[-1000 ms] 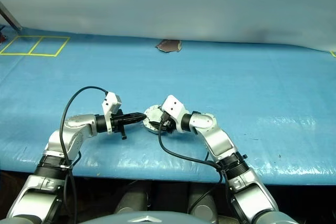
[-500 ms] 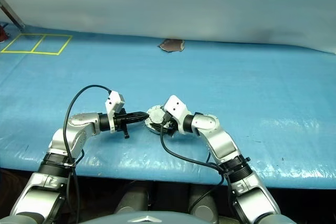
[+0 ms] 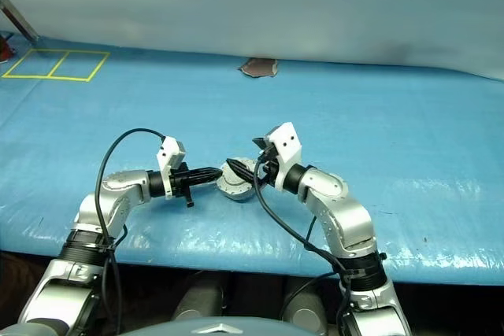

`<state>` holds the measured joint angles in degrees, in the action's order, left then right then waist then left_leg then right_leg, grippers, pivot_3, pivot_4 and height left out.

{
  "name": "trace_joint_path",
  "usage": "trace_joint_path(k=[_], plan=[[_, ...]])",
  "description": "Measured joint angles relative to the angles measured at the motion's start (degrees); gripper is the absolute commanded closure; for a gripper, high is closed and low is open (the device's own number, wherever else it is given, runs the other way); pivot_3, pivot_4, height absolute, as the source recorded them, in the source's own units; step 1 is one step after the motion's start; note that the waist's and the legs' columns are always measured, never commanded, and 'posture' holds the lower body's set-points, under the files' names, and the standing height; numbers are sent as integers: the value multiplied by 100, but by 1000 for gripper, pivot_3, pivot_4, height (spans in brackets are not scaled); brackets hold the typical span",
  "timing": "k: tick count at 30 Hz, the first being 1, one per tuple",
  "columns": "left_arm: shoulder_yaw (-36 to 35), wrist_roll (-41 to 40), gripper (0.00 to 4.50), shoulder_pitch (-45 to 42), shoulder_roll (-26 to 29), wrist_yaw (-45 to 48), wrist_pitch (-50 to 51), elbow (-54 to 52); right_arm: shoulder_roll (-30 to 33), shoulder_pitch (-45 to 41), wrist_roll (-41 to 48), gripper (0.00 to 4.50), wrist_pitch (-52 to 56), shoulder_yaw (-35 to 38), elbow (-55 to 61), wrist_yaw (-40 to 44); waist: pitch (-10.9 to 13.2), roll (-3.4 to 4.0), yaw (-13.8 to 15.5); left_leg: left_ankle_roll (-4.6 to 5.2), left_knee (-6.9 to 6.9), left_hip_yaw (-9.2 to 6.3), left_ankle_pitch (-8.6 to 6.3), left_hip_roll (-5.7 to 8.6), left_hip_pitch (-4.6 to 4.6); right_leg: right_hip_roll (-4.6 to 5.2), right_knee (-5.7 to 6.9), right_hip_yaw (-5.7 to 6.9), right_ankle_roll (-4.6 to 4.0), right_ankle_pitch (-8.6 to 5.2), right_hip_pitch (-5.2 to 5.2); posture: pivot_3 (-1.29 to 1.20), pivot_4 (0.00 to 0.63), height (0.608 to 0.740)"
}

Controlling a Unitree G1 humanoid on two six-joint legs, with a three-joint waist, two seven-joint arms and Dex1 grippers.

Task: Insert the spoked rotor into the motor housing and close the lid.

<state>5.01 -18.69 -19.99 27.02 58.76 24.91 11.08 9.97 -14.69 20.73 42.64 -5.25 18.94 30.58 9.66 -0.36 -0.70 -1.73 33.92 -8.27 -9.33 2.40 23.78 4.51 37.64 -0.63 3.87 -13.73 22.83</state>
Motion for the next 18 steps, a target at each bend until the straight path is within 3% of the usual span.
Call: trace_joint_path(k=[7,18], plan=[[-85,-27,4500,52,-92,-26,-56,8,-101,435,799,20,1153,684,6,-397,2,2,-1,0,-1,3,0,0,3,0,0,0,-1,-1,4,0,150,740],[-121,-35,4500,78,-111,-111,-71,4,-1126,553,2148,20,2280,1721,-279,-1264,2,4,-3,1,-3,4,-1,-1,5,0,0,-1,-2,-1,8,0,150,740]])
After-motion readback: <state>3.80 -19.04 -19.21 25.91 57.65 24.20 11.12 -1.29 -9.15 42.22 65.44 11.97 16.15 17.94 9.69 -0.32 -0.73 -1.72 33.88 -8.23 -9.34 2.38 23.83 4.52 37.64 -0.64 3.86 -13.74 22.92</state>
